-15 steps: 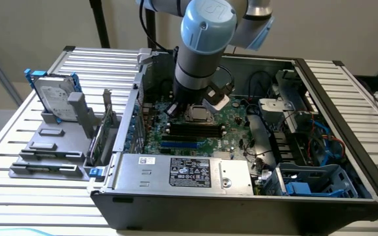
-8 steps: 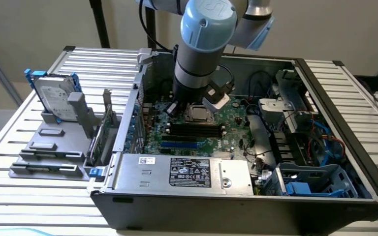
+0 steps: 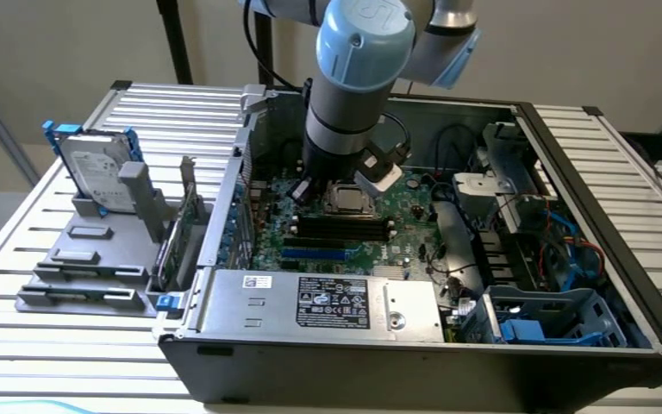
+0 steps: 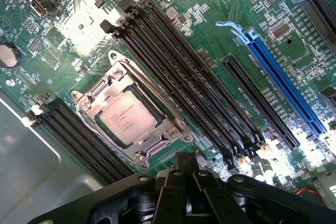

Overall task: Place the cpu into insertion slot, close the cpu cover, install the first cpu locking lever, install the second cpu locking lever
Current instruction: 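Install the second cpu locking lever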

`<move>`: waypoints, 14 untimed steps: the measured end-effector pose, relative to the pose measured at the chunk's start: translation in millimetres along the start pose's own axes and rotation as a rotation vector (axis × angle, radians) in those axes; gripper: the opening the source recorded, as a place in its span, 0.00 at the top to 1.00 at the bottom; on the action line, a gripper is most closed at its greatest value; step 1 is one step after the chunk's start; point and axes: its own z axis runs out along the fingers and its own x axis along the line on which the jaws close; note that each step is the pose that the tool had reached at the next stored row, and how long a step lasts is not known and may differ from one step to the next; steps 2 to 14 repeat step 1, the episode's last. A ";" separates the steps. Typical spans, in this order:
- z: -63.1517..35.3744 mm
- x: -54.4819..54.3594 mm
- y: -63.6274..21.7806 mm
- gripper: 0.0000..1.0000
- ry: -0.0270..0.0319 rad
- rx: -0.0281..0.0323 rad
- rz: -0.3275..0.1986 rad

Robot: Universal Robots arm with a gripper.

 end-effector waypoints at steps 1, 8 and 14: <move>0.0 0.0 0.0 0.89 0.0000 0.0000 0.000; 0.0 0.0 0.0 0.89 0.0000 0.0000 0.000; 0.0 0.0 0.0 0.89 0.0000 0.0000 0.000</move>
